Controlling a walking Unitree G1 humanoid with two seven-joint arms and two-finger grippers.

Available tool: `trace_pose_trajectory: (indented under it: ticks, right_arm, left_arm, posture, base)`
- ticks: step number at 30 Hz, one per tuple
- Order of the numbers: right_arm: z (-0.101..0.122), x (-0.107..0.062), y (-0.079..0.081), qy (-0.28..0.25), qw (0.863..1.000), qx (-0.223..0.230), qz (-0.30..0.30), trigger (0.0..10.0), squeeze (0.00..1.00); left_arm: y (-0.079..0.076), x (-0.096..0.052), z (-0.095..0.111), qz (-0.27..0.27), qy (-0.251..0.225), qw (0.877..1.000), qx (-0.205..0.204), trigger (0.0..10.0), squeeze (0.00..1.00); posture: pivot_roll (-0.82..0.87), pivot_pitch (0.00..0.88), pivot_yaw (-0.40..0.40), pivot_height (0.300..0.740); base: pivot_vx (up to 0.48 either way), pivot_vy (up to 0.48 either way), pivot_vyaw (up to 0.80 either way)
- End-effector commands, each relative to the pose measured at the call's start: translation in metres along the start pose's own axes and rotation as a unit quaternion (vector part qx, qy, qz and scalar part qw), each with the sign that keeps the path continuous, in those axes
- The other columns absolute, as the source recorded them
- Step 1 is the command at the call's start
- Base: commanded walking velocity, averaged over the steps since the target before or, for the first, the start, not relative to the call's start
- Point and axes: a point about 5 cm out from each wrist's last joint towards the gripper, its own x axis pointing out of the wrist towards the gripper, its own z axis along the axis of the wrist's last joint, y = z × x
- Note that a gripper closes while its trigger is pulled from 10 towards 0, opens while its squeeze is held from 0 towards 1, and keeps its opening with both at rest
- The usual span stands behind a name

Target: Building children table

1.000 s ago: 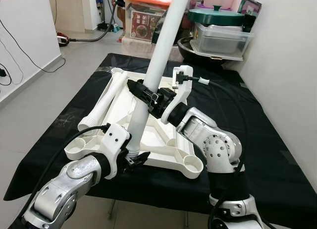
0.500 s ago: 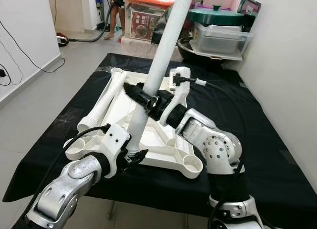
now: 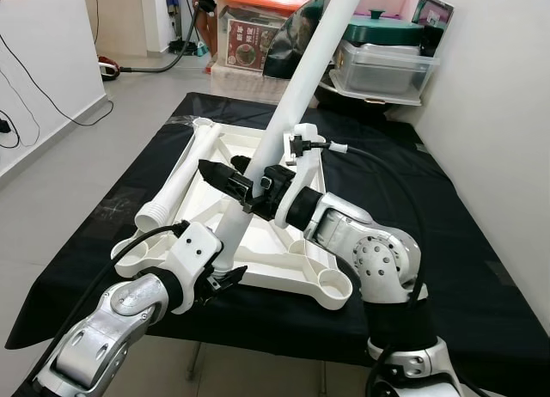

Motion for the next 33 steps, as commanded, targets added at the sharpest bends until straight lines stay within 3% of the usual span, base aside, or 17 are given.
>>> trace_pose_trajectory:
  ticks: [1, 3, 4, 7, 8, 17, 18, 24, 27, 28, 29, 31, 32, 33]
  right_arm:
    - [-0.002, 0.000, -0.002, -0.006, 1.000, 0.008, -0.013, 10.0, 0.00]
    - [-0.002, 0.002, -0.002, -0.011, 1.000, 0.016, -0.018, 10.0, 0.00]
    - [-0.003, 0.003, -0.001, -0.018, 0.999, 0.025, -0.019, 3.1, 0.00]
    - [-0.003, 0.003, -0.001, -0.018, 0.999, 0.025, -0.019, 3.1, 0.00]
    - [-0.004, 0.003, -0.001, -0.022, 0.999, 0.032, -0.019, 0.0, 0.00]
    - [-0.009, 0.000, -0.003, -0.015, 0.999, 0.040, -0.020, 0.0, 0.00]
    - [-0.009, -0.001, -0.003, -0.016, 0.999, 0.041, -0.020, 0.0, 0.00]
    - [-0.006, -0.003, -0.006, -0.021, 0.999, 0.039, -0.025, 0.0, 0.00]
    - [0.004, -0.009, -0.016, -0.033, 0.998, 0.021, -0.041, 0.0, 0.00]
    - [0.010, -0.013, -0.023, -0.036, 0.998, -0.003, -0.049, 0.0, 0.00]
    - [0.010, -0.013, -0.023, -0.036, 0.998, -0.003, -0.049, 0.0, 0.00]
    - [0.029, -0.024, -0.044, -0.045, 0.994, -0.050, -0.084, 0.0, 0.00]
    - [0.029, -0.024, -0.044, -0.045, 0.994, -0.050, -0.084, 0.0, 0.00]
    - [0.046, -0.032, -0.058, -0.055, 0.989, -0.079, -0.113, 0.0, 0.00]
  left_arm:
    - [-0.012, 0.005, -0.001, -0.021, -0.002, 1.000, 0.011, 0.0, 0.00]
    - [-0.015, 0.007, -0.003, -0.027, -0.001, 1.000, 0.013, 0.0, 0.00]
    - [-0.019, 0.009, -0.003, -0.034, 0.000, 0.999, 0.015, 0.0, 0.00]
    - [-0.019, 0.009, -0.003, -0.034, 0.000, 0.999, 0.015, 0.0, 0.00]
    - [-0.022, 0.010, -0.004, -0.039, 0.000, 0.999, 0.017, 0.0, 0.00]
    - [-0.021, 0.009, -0.003, -0.042, 0.001, 0.999, 0.027, 0.0, 0.00]
    - [-0.019, 0.009, -0.004, -0.034, 0.003, 0.999, 0.030, 10.0, 1.00]
    - [-0.014, 0.008, 0.001, -0.025, -0.014, 0.999, 0.020, 10.0, 1.00]
    - [-0.007, 0.002, 0.022, -0.017, -0.092, 0.995, -0.039, 10.0, 1.00]
    - [-0.006, -0.001, 0.030, -0.018, -0.119, 0.991, -0.053, 10.0, 1.00]
    - [-0.006, -0.001, 0.030, -0.018, -0.119, 0.991, -0.053, 10.0, 1.00]
    - [-0.004, -0.007, 0.039, -0.022, -0.159, 0.983, -0.086, 10.0, 1.00]
    - [-0.004, -0.007, 0.039, -0.022, -0.159, 0.983, -0.086, 10.0, 1.00]
    - [-0.007, -0.011, 0.041, -0.039, -0.167, 0.981, -0.095, 10.0, 1.00]
  posture:
    - [0.10, 0.000, -0.145, 0.740]
    - [0.10, 0.000, -0.142, 0.740]
    - [0.10, 0.000, -0.140, 0.740]
    - [0.10, 0.000, -0.140, 0.740]
    - [0.10, 0.000, -0.137, 0.740]
    - [0.10, 0.000, -0.139, 0.740]
    - [0.10, 0.000, -0.142, 0.740]
    - [0.10, 0.000, -0.141, 0.740]
    - [0.09, 0.000, -0.139, 0.740]
    - [0.10, 0.000, -0.141, 0.740]
    - [0.10, 0.000, -0.141, 0.740]
    - [0.10, 0.000, -0.142, 0.740]
    - [0.10, 0.000, -0.142, 0.740]
    - [0.10, 0.000, -0.144, 0.740]
  base:
    - [0.000, 0.000, 0.00]
    - [0.000, 0.000, 0.00]
    - [0.000, 0.000, 0.00]
    - [0.000, 0.000, 0.00]
    - [0.000, 0.000, 0.00]
    - [0.000, 0.000, 0.00]
    - [0.000, 0.000, 0.00]
    - [0.000, 0.000, 0.00]
    - [0.000, 0.000, 0.00]
    - [0.000, 0.000, 0.00]
    - [0.000, 0.000, 0.00]
    - [0.000, 0.000, 0.00]
    - [0.000, 0.000, 0.00]
    - [0.000, 0.000, 0.00]
